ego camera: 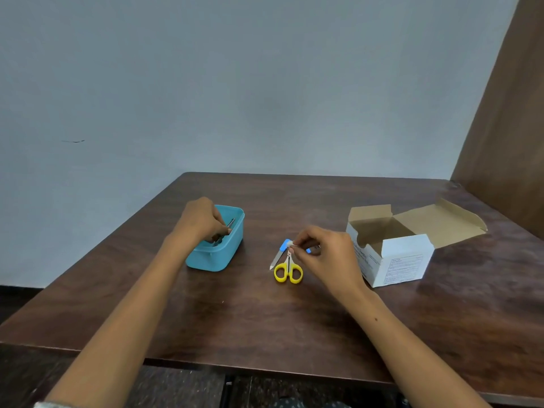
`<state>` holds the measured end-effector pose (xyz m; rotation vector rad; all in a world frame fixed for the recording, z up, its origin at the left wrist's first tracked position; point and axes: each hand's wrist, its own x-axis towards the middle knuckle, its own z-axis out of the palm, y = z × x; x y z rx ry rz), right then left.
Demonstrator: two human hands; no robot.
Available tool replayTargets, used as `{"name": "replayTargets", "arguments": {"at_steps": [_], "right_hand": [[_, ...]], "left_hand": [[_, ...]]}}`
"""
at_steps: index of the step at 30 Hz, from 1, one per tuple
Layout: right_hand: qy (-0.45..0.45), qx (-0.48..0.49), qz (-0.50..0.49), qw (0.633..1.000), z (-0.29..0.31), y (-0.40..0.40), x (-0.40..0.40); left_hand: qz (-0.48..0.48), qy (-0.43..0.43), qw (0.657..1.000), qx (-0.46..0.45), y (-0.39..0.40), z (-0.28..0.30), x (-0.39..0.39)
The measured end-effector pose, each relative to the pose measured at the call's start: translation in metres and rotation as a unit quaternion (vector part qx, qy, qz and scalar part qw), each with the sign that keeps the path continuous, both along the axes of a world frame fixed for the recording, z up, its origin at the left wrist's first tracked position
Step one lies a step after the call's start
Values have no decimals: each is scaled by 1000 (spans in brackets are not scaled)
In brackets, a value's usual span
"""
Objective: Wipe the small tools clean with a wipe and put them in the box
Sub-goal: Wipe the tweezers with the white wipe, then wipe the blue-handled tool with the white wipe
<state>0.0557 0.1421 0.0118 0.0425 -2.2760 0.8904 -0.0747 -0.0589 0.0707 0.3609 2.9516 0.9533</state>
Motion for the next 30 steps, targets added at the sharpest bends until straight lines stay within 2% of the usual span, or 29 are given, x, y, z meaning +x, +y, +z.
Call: {"name": "replayTargets", "arguments": {"at_steps": [4, 8, 12, 14, 17, 19, 22, 26, 30], "right_hand": [[-7, -3, -2, 1000, 0, 1, 0], [-12, -15, -1, 1000, 1, 1, 0], [-15, -20, -2, 1000, 0, 1, 0], [-15, -18, -2, 1000, 1, 1, 0], [1, -31, -10, 999, 1, 3, -1], [11, -45, -26, 999, 1, 6, -2], [21, -46, -55, 997, 1, 10, -4], [3, -34, -76, 997, 1, 12, -5], [-4, -45, -71, 996, 1, 12, -6]], "left_hand": [[6, -17, 999, -45, 0, 0, -1], [-4, 3, 997, -79, 0, -3, -2], [-3, 13, 998, -68, -1, -2, 1], [4, 54, 998, -35, -1, 1, 5], [14, 163, 986, 21, 9, 4, 18], [-13, 209, 976, 62, 23, 6, 32], [-71, 191, 974, 96, 50, -1, 47], [-108, 139, 981, 78, 72, -29, 48], [-119, 145, 982, 40, 72, -48, 44]]}}
